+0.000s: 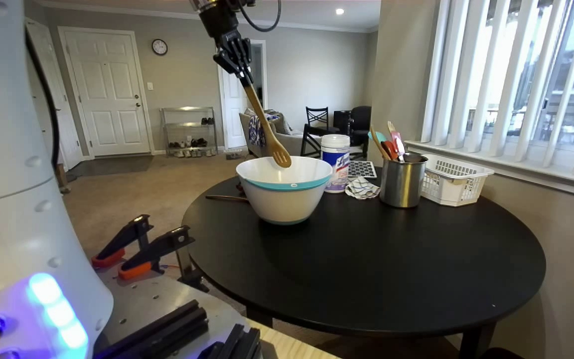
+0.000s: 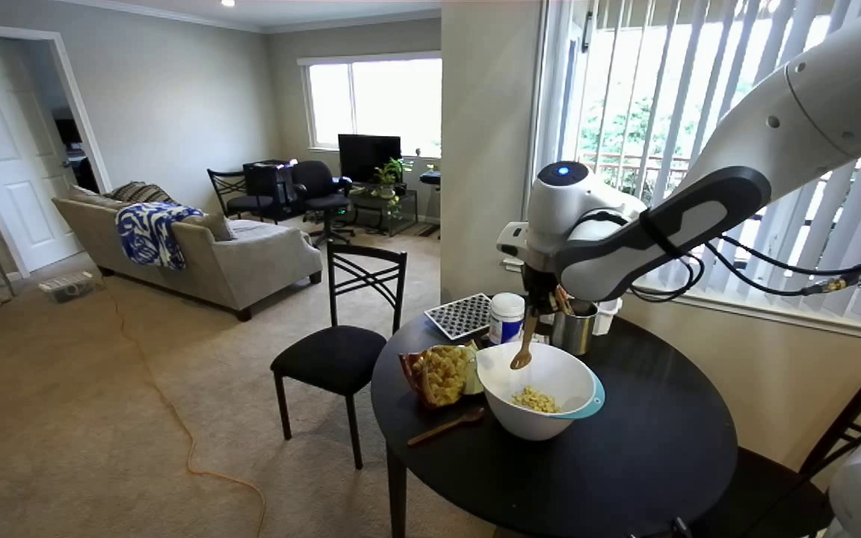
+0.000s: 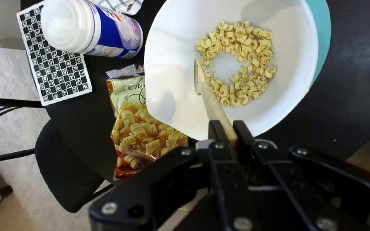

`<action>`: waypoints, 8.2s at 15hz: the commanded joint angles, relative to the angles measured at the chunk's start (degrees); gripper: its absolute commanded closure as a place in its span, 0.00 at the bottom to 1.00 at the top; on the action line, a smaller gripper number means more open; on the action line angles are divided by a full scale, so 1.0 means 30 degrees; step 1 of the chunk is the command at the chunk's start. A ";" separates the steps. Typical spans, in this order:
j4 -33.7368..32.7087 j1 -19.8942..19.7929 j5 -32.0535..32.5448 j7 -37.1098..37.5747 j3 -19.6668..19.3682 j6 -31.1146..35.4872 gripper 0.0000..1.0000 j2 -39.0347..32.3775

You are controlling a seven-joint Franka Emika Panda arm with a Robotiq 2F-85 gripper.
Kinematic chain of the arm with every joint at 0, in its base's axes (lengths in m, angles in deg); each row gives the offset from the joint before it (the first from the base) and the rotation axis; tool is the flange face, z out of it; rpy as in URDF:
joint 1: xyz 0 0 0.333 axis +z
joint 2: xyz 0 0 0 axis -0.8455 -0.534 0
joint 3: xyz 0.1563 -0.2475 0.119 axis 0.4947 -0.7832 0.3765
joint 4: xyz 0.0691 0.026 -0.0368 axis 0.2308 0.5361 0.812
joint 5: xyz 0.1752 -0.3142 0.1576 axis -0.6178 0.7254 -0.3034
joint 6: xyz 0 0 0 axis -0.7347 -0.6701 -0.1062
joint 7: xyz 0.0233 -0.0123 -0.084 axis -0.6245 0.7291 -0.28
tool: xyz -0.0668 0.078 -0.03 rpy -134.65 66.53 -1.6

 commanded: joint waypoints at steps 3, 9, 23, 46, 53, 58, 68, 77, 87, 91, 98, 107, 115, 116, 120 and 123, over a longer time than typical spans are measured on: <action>0.0403 0.0662 -0.1235 -0.0852 -0.1330 0.0147 0.97 -0.0563; 0.0172 0.0633 -0.0716 -0.0310 -0.1399 -0.0131 0.88 -0.0712; -0.1377 0.0564 -0.0477 -0.3132 -0.1698 -0.0841 0.97 -0.2719; -0.3421 0.0322 -0.2512 -1.1669 -0.1570 -0.2862 0.97 -0.6627; -0.4191 -0.0626 -1.1079 -1.8140 0.0257 -0.1545 0.97 -0.6851; -0.5011 -0.0364 -1.2404 -1.8595 0.0137 -0.1879 0.97 -0.6939; -0.4598 0.0430 -0.7292 -1.4868 -0.1232 0.2234 0.97 -0.7106; -0.3911 0.0655 -0.2488 -1.0766 -0.2341 0.1617 0.97 -0.7147; -0.3028 0.0685 -0.0396 -0.9856 -0.2963 -0.1268 0.97 -0.6614; -0.3243 0.0796 0.2031 -0.8789 -0.3211 -0.4495 0.97 -0.5846; -0.3257 0.0172 -0.0301 -1.1073 -0.2279 -0.4611 0.97 -0.5558; -0.3260 -0.0053 -0.7449 -1.4682 -0.1109 -0.1066 0.97 -0.5567; -0.2880 0.0511 -0.5757 -1.1993 -0.1555 0.2640 0.97 -0.5647; -0.2859 0.0645 -0.4768 -1.1266 -0.1825 0.2869 0.97 -0.5666; -0.3400 0.1333 0.1608 -0.6131 -0.3332 0.2295 0.97 -0.5881; -0.3592 0.1210 0.4524 -0.3427 -0.3563 0.1620 0.97 -0.6069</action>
